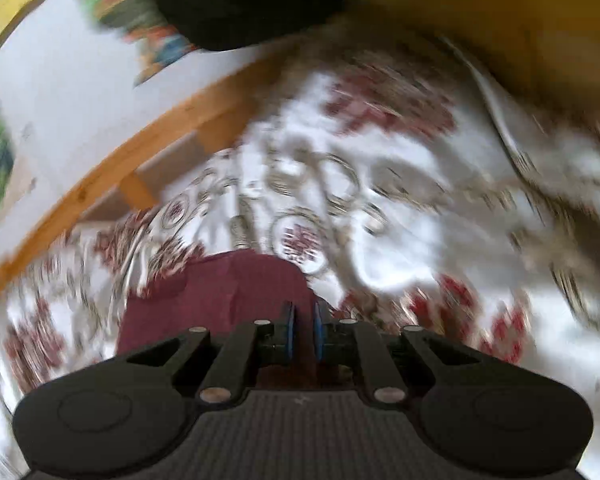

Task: Fold small clothes

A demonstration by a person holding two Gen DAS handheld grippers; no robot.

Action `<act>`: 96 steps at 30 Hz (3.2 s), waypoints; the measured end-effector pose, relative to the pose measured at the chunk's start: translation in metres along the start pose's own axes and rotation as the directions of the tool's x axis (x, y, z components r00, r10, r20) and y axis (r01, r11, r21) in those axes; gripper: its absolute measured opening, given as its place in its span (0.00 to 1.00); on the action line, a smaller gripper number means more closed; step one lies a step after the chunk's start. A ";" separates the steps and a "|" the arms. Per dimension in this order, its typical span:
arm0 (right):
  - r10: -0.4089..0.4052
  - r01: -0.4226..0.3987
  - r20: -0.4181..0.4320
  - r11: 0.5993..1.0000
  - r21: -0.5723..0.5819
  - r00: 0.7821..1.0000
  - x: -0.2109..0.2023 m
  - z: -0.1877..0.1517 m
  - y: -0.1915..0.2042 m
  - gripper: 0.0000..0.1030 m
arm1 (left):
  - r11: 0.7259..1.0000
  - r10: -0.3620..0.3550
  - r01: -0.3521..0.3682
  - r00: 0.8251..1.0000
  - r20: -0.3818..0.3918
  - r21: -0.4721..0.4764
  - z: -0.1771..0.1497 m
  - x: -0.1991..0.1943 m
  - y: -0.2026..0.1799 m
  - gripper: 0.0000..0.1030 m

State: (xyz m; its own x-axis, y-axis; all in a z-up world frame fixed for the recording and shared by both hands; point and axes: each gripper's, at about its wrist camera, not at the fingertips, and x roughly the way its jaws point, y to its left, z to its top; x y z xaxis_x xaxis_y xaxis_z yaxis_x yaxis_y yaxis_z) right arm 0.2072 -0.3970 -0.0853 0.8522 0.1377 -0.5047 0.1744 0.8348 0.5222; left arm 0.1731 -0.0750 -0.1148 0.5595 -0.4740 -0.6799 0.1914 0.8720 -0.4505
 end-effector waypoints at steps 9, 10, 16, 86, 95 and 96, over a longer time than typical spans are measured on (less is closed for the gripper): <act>0.144 -0.117 -0.098 0.963 0.241 0.985 0.017 -0.003 -0.031 0.75 | 1.000 -0.005 0.005 1.000 0.001 -0.013 -0.001 -0.001 0.001 1.00; 0.144 -0.112 -0.119 0.963 0.244 0.982 0.022 -0.005 -0.031 0.75 | 1.000 -0.006 0.006 1.000 0.001 -0.015 0.000 0.000 0.001 1.00; 0.102 -0.064 -0.189 0.978 0.197 0.977 0.034 -0.015 -0.026 0.77 | 1.000 -0.009 0.009 1.000 0.001 -0.021 0.000 0.000 0.001 1.00; 0.030 -0.049 -0.147 0.991 -0.127 0.989 0.025 -0.020 0.021 0.40 | 0.977 -0.171 0.176 0.984 0.051 -0.124 0.023 0.019 0.010 0.82; -0.060 0.019 -0.084 0.905 -0.424 0.995 0.017 -0.037 0.061 0.38 | 0.976 -0.183 0.188 0.982 0.053 -0.106 0.018 0.017 0.011 0.70; -0.054 0.013 -0.095 0.921 -0.390 0.994 0.018 -0.034 0.056 0.42 | 0.975 -0.188 0.193 0.981 0.054 -0.107 0.018 0.017 0.011 0.68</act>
State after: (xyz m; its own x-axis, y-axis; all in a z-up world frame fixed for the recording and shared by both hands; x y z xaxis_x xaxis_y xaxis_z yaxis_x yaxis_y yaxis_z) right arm 0.2152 -0.3295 -0.0882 0.7909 0.1422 -0.5953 -0.0206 0.9783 0.2063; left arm 0.1993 -0.0717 -0.1211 0.5566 -0.6220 -0.5508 0.2080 0.7462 -0.6324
